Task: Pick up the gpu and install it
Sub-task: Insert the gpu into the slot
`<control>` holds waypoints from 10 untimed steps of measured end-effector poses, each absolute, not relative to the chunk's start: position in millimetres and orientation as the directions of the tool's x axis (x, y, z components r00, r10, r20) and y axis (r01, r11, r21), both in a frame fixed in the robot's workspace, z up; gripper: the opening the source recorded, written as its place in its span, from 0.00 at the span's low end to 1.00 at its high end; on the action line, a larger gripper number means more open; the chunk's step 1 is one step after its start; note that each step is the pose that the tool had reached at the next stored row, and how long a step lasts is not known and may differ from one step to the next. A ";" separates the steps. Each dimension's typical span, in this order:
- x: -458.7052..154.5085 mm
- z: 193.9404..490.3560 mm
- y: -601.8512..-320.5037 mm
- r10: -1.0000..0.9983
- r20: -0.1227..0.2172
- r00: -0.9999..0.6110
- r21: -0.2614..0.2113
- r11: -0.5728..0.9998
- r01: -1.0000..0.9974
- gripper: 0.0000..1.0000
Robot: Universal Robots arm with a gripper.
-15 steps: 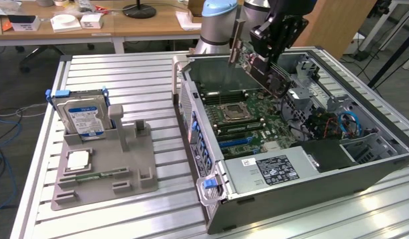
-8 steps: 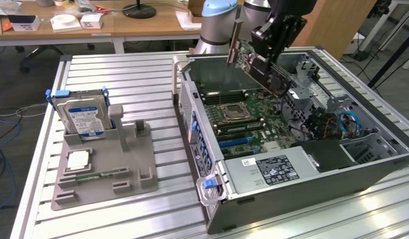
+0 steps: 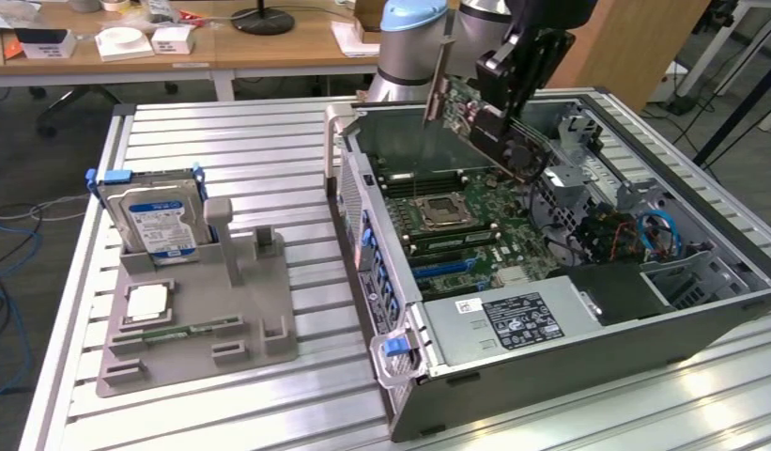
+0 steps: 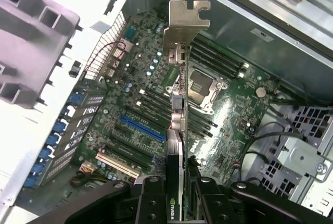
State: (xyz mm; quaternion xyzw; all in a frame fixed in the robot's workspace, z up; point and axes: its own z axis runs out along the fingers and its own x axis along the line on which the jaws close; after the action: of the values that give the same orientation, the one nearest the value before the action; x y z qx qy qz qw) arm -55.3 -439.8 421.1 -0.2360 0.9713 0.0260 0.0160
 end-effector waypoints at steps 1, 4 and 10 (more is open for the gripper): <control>-55.3 421.1 -439.8 -0.465 -0.043 -0.884 0.043 0.883 -0.467 0.26; -55.3 421.1 -439.8 -0.486 -0.043 -0.873 0.043 0.872 -0.488 0.26; -55.3 421.1 -439.8 -0.528 -0.043 -0.848 0.043 0.847 -0.529 0.26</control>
State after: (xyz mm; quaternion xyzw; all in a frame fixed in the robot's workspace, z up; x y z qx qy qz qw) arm -55.3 -439.8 421.1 -0.2749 0.9610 0.0266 0.0150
